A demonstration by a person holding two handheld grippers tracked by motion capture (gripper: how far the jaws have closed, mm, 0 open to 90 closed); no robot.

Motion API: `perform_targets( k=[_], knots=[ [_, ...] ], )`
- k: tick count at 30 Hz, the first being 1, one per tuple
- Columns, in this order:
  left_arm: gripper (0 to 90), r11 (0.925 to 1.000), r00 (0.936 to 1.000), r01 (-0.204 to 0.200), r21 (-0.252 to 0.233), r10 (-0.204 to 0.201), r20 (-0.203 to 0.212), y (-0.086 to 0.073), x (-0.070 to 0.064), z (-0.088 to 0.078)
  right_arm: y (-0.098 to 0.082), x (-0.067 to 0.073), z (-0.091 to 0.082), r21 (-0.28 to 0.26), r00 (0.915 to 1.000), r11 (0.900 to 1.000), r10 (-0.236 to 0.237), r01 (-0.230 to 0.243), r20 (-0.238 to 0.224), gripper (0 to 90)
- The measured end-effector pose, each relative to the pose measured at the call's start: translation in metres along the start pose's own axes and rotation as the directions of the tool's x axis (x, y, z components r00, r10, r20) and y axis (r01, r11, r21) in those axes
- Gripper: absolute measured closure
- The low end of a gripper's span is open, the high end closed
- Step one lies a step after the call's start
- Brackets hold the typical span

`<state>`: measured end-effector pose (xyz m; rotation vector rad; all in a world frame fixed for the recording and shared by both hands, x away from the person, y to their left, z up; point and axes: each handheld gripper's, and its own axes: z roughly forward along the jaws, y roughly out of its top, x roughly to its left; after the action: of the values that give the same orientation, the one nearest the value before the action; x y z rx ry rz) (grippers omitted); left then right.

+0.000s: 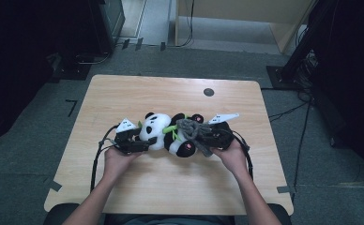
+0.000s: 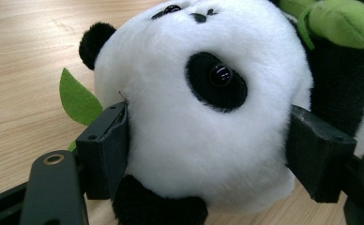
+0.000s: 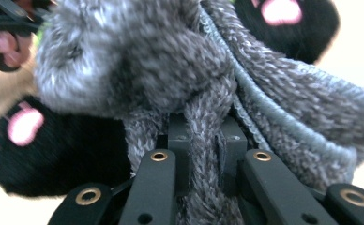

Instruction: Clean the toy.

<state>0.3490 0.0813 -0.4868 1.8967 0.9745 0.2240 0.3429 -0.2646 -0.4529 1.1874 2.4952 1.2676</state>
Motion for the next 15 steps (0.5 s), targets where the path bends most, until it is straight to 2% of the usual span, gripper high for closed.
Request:
perform_targets(
  k=[4,11,15],
  knots=[
    [23.1,1.0000,1.0000,0.003,-0.001,-0.003,0.006,0.001,0.001,0.000,-0.007,-0.007,0.001,0.024,0.9997,1.000,0.018,-0.019,0.014,80.9],
    [23.1,0.9999,0.9997,0.016,0.004,-0.016,0.019,0.003,0.004,0.001,-0.019,-0.020,0.001,0.102,0.9950,0.993,0.058,-0.066,0.081,80.9],
    [23.1,0.9998,0.9996,0.019,0.004,-0.019,0.021,0.004,0.004,0.001,-0.023,-0.026,-0.003,0.105,0.9913,0.990,0.085,-0.096,0.101,80.9]
  ],
)
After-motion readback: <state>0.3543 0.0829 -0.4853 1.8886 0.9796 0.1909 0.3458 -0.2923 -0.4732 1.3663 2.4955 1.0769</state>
